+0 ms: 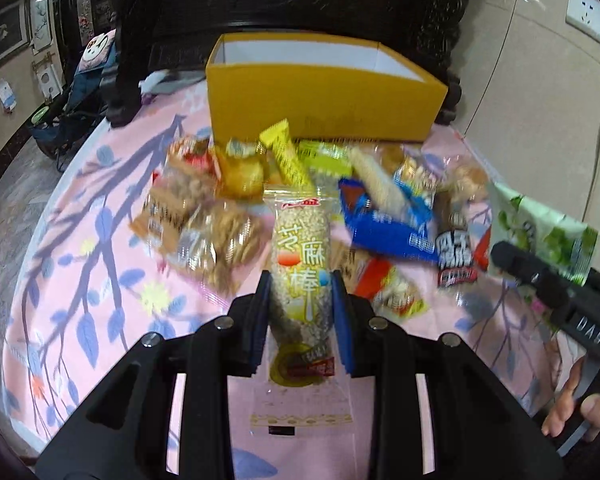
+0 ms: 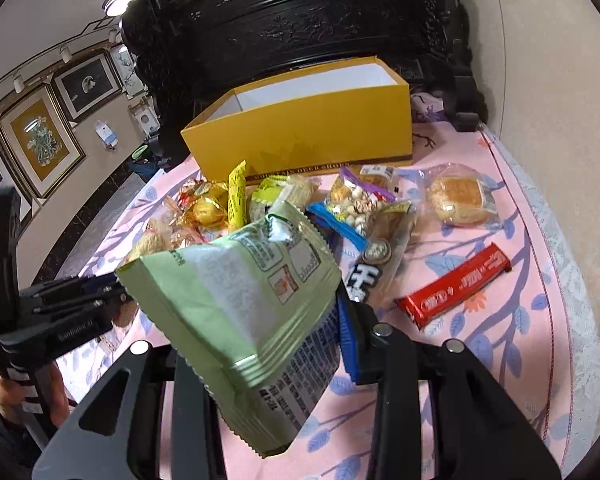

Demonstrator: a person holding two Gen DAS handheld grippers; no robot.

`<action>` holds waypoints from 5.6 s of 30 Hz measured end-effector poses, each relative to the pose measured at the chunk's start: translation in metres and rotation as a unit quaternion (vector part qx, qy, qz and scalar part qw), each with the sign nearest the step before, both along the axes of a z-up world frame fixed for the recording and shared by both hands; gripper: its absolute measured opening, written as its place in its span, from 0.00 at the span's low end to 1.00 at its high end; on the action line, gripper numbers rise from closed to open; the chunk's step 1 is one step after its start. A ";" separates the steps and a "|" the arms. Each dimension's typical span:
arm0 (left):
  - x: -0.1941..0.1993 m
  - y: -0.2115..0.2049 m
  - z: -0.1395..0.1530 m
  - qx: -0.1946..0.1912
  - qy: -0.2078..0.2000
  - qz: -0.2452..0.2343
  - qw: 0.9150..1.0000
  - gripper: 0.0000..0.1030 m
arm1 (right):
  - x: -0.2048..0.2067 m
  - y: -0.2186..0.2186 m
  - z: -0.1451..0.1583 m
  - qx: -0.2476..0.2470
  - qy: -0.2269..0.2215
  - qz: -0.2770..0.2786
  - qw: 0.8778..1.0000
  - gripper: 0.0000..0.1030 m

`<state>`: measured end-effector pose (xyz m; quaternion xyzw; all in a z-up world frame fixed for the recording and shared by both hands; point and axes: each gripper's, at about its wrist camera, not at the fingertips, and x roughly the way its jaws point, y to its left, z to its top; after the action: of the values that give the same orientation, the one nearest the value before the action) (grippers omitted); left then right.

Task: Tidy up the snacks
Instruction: 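Carry the sesame bar and green bag into the yellow box and release both, then grasp the cracker pack with the left tool while the right tool grasps the dark sausage stick, then lower both held snacks into the yellow box and open both tools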

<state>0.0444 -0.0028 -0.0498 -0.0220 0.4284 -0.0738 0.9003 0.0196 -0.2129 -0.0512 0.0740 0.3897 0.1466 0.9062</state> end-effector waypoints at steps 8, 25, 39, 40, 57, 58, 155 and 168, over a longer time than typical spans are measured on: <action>0.050 -0.009 0.011 -0.014 -0.019 -0.020 1.000 0.28 | 0.045 0.022 0.033 -0.032 -0.027 0.008 0.999 0.33; 0.246 -0.017 0.045 -0.020 0.015 0.004 1.000 0.28 | 0.271 0.032 0.062 -0.039 0.015 -0.030 0.999 0.33; 0.230 0.038 0.038 -0.036 -0.004 0.063 0.997 0.93 | 0.242 0.022 0.041 -0.041 0.073 0.000 0.996 0.63; 0.220 0.041 0.035 -0.038 -0.005 0.061 0.997 0.93 | 0.227 0.023 0.034 -0.035 0.082 0.012 0.996 0.65; 0.045 0.142 -0.039 -0.044 0.017 0.150 0.988 0.93 | 0.143 0.050 -0.039 -0.016 0.131 0.020 0.991 0.67; 0.044 0.142 -0.042 -0.042 0.023 0.145 0.988 0.93 | 0.138 0.049 -0.036 -0.019 0.129 0.021 0.991 0.67; 0.271 -0.001 0.061 -0.011 -0.026 0.042 0.999 0.91 | 0.321 0.031 0.075 -0.056 0.009 -0.060 0.997 0.65; 0.161 0.043 0.013 -0.043 -0.005 0.046 0.998 0.91 | 0.162 -0.024 -0.006 -0.039 0.102 -0.028 0.994 0.65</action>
<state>0.2053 0.0402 -0.0364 -0.0799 0.4190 -0.0507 0.9030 0.1816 -0.2370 -0.0568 0.0639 0.4832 0.0971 0.8678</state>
